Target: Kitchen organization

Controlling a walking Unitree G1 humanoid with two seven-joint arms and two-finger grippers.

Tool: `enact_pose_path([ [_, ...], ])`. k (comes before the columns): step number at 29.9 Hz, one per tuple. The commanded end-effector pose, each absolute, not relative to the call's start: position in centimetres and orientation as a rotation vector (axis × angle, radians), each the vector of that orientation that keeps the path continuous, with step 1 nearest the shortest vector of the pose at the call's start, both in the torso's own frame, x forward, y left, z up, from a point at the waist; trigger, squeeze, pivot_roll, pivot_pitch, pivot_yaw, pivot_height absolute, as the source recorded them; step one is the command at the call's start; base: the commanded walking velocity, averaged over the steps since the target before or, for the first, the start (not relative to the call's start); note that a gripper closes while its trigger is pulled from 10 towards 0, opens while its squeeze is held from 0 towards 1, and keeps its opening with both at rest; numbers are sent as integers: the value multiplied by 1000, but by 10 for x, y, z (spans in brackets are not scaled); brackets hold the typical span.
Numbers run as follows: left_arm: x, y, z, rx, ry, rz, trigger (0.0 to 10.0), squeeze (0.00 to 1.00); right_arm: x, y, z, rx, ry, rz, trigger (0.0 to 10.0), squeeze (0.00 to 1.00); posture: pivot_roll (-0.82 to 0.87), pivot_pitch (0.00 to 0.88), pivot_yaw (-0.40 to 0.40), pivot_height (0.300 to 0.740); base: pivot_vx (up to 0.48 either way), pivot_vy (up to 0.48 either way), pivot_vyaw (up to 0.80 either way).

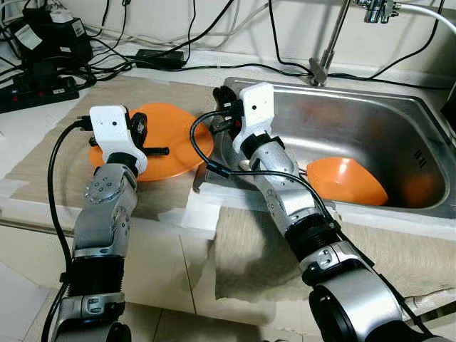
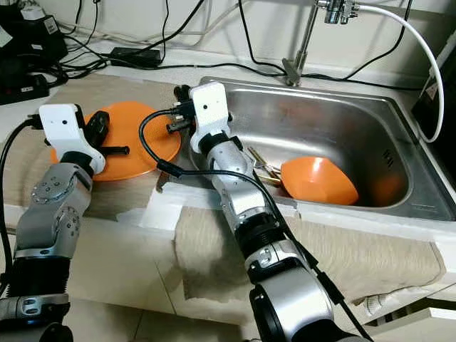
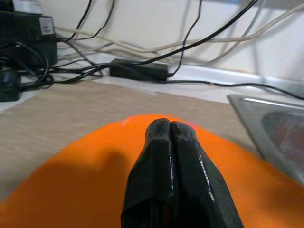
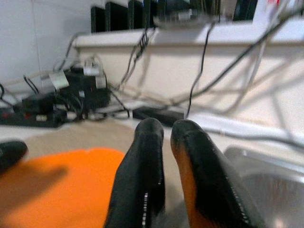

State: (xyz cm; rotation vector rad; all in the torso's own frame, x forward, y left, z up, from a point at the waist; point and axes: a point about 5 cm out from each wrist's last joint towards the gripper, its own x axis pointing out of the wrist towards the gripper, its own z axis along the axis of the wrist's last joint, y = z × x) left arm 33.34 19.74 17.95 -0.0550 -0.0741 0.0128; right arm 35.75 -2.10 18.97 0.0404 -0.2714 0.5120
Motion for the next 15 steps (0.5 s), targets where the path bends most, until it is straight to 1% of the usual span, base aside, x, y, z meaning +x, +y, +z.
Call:
enact_pose_path([
  [1,335,200,176,-69,-41,13,10000,0,358,-26,187,42,-254,497,10000,1000,61,0,-5,740,0,0,0],
  [3,336,202,175,-66,-34,18,10000,0,358,-28,186,42,-247,493,10000,1000,61,0,-5,740,0,0,0],
  [4,338,207,176,-52,-28,28,10000,0,358,-31,184,44,-239,488,10000,0,60,0,-4,740,0,0,0],
  [6,340,212,181,-45,-33,38,10000,0,358,-34,183,51,-231,480,10000,0,60,0,-4,740,0,0,0],
  [7,346,219,198,-30,-65,39,10000,0,358,-39,180,61,-219,468,10000,0,61,0,-1,740,0,0,0],
  [10,347,220,203,-29,-76,36,10000,0,358,-40,179,64,-217,465,10000,0,60,0,1,740,0,0,0],
  [14,349,217,222,-41,-104,1,10000,0,357,-46,178,68,-215,438,10000,0,62,0,8,740,0,0,0],
  [15,349,214,227,-50,-105,-11,10000,0,357,-51,178,35,-217,416,10000,1000,63,0,9,740,0,0,0],
])
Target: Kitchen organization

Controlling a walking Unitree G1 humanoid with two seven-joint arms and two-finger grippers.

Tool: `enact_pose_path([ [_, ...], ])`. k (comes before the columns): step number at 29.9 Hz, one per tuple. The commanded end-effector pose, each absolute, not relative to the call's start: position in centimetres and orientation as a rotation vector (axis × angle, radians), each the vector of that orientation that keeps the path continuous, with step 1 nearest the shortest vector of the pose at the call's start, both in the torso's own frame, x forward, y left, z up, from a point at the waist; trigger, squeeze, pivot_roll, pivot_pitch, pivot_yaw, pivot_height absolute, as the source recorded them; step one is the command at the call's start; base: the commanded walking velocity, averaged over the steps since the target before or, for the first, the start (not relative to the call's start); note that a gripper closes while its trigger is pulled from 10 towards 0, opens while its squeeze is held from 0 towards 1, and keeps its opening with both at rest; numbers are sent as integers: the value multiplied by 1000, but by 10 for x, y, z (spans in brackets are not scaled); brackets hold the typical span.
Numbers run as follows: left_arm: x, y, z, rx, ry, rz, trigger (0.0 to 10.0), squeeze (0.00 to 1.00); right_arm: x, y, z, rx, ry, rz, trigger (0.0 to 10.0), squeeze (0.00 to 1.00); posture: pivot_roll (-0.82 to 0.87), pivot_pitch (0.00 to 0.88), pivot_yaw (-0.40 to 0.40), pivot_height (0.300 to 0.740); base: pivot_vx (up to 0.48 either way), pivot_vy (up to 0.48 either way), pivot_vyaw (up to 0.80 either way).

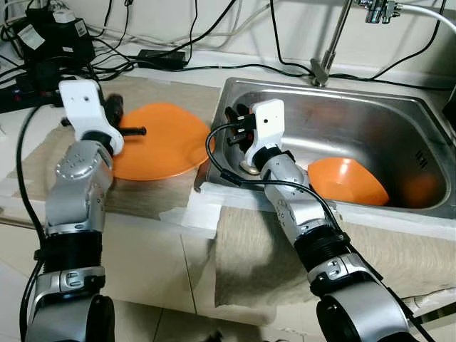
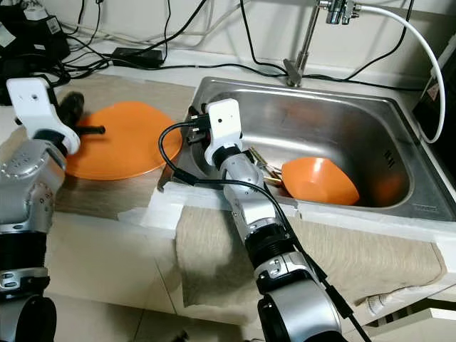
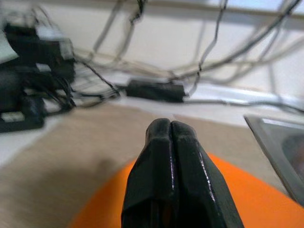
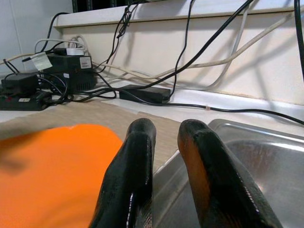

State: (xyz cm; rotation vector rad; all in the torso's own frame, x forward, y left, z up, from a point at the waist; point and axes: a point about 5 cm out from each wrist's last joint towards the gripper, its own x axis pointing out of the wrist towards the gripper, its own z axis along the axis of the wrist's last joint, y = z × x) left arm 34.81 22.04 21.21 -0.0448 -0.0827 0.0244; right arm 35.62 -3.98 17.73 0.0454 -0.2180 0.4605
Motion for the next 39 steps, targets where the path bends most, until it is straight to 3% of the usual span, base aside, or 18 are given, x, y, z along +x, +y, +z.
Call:
enact_pose_path([
  [1,348,211,227,-56,-99,-20,10000,0,358,-59,178,13,-209,368,10000,1000,62,0,10,740,0,0,0],
  [12,348,207,202,-55,-22,-44,10000,0,352,-117,154,-133,-161,52,10000,1000,38,0,22,740,0,0,0],
  [27,355,232,198,4,55,-18,10000,0,343,-114,154,-115,-165,23,10000,1000,34,0,31,740,0,0,0],
  [28,358,237,207,25,36,-13,10000,0,344,-112,154,-109,-162,35,10000,0,35,0,32,740,0,0,0],
  [39,366,255,212,128,114,-26,10000,0,342,-105,155,-63,-162,66,10000,0,42,0,36,740,0,0,0],
])
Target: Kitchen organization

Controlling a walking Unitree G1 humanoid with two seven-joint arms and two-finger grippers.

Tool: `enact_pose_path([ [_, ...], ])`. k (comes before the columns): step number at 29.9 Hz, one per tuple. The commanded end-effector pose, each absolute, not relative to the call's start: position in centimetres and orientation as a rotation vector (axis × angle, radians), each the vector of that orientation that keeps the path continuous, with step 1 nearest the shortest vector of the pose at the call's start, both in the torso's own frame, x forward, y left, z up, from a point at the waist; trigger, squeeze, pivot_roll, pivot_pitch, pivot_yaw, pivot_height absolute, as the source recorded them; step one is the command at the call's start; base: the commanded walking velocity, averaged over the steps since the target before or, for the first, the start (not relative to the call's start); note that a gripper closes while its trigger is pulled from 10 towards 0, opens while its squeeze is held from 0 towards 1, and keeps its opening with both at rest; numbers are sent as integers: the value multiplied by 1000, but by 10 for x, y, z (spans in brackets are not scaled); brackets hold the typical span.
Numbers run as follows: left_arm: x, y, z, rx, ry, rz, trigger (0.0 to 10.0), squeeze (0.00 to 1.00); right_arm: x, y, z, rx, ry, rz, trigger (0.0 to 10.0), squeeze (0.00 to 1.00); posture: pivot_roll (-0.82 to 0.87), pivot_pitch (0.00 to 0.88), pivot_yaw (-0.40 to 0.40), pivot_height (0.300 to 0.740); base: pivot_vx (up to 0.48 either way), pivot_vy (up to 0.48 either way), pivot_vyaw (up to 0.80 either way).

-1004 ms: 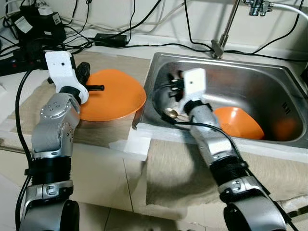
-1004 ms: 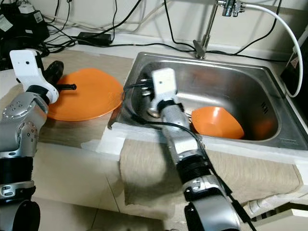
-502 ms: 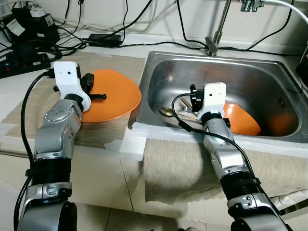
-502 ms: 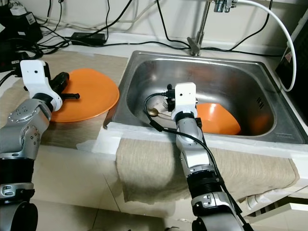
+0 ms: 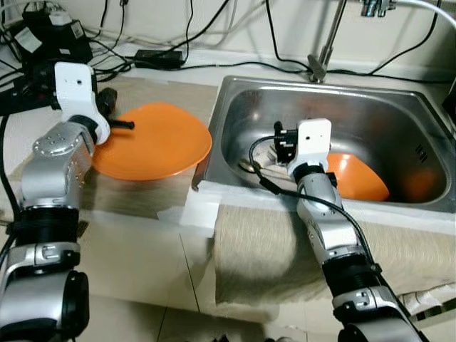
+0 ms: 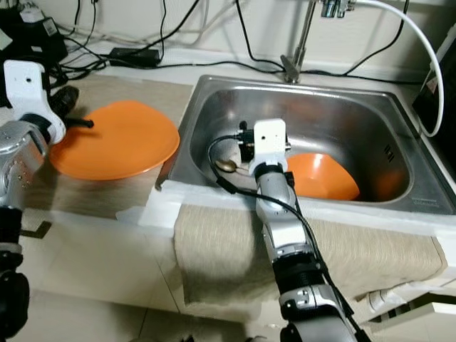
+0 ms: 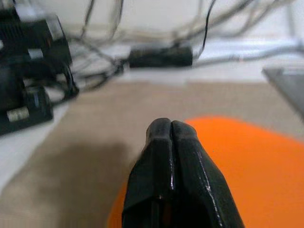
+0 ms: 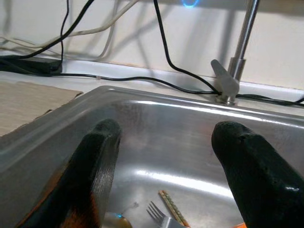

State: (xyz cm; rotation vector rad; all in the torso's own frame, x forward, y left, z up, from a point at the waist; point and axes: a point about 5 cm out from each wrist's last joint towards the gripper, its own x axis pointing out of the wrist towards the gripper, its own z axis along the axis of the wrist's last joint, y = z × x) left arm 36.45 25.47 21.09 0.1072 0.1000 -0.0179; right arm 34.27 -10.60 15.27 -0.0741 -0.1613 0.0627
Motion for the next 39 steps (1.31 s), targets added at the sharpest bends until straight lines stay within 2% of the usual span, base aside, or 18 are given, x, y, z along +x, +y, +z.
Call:
enact_pose_path([
  [1,366,259,205,134,165,-23,10000,0,342,-104,157,-50,-167,77,10000,0,42,0,38,740,0,0,0],
  [5,364,264,193,138,243,-29,10000,0,343,-104,160,-32,-172,85,10000,0,42,0,39,740,0,0,0],
  [18,364,272,180,164,320,-21,10000,0,346,-109,163,-22,-167,92,10000,0,43,0,36,740,0,0,0],
  [29,355,279,151,167,515,-3,10000,0,351,-111,169,10,-155,116,10000,0,44,0,36,740,0,0,0],
  [35,350,284,138,119,562,11,10000,0,353,-107,174,118,-130,174,10000,0,43,0,35,740,0,0,0],
  [39,347,283,131,97,582,9,10000,0,355,-95,186,307,-108,274,10000,0,44,0,32,740,0,0,0],
])
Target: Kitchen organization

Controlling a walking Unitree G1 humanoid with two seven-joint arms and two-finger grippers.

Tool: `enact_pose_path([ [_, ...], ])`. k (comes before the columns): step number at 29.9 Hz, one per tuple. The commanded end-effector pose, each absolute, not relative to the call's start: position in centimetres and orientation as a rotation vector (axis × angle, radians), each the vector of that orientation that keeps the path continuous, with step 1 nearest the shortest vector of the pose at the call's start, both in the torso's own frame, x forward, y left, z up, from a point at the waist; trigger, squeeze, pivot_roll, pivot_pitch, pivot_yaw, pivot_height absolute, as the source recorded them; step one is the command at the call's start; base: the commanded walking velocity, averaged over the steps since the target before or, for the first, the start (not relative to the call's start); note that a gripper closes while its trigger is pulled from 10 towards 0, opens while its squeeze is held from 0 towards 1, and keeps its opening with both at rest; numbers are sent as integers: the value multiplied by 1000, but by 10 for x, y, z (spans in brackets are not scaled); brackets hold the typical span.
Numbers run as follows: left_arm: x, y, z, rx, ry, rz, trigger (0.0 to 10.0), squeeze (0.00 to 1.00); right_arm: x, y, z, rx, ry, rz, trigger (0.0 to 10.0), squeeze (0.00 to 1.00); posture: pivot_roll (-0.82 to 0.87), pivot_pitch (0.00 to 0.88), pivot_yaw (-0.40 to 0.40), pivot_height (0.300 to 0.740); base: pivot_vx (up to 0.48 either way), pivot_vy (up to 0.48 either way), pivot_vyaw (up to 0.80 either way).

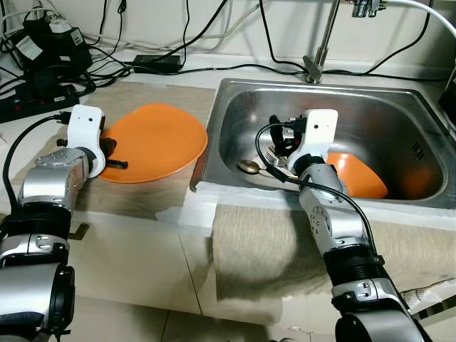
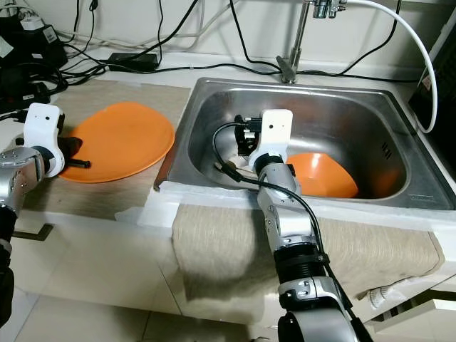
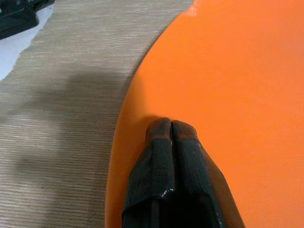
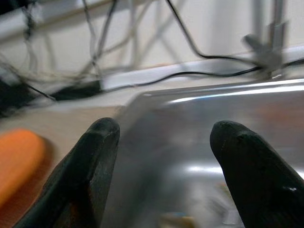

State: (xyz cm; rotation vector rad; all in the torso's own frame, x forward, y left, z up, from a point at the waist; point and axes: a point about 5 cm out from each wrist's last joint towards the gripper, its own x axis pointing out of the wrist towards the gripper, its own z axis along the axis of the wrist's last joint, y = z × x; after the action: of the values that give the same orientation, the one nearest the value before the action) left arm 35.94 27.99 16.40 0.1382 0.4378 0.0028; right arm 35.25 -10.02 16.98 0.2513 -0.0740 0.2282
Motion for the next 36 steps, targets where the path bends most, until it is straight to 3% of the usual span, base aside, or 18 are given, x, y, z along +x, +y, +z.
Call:
enact_pose_path([
  [1,346,283,130,92,585,10,10000,0,356,-92,189,350,-97,300,10000,0,44,0,32,740,0,0,0],
  [6,344,283,125,76,596,12,10000,0,360,-75,197,482,-53,386,10000,0,49,0,26,740,0,0,0],
  [18,345,283,130,73,576,10,10000,0,362,-32,190,590,85,519,10000,0,68,0,16,740,0,0,0],
  [36,344,281,133,80,559,4,10000,0,348,22,177,606,190,706,10000,0,89,0,3,740,0,0,0],
])
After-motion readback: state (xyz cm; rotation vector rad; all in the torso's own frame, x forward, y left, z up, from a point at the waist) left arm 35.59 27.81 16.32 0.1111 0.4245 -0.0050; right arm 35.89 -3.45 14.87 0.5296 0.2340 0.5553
